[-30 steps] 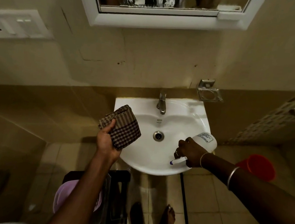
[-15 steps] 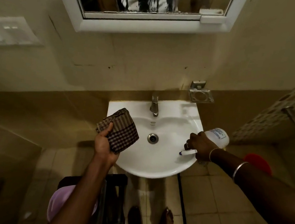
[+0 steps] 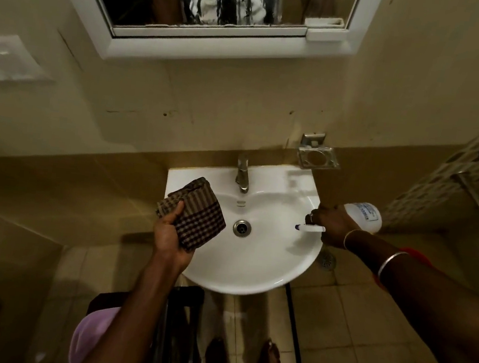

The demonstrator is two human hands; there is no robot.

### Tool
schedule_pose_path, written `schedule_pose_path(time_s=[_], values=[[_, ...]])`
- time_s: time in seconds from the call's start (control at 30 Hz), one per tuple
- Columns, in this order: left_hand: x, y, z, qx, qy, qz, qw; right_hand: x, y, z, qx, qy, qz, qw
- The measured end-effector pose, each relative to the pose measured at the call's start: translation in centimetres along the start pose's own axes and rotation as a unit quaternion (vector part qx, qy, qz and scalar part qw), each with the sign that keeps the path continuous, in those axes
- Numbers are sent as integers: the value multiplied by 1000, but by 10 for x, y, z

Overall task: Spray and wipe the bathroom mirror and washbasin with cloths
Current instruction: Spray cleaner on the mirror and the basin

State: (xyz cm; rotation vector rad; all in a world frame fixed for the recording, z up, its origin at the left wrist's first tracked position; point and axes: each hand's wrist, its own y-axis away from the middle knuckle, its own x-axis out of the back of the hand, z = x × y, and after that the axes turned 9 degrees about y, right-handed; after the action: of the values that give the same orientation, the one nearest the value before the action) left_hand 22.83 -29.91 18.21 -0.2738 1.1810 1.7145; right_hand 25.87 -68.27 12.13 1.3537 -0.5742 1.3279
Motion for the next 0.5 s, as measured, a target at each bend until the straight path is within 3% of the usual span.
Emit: schedule_pose_path(time_s=[0.5], values=[[-42, 2, -33, 35, -33, -30, 998, 21, -13, -22, -27, -87, 24, 996]])
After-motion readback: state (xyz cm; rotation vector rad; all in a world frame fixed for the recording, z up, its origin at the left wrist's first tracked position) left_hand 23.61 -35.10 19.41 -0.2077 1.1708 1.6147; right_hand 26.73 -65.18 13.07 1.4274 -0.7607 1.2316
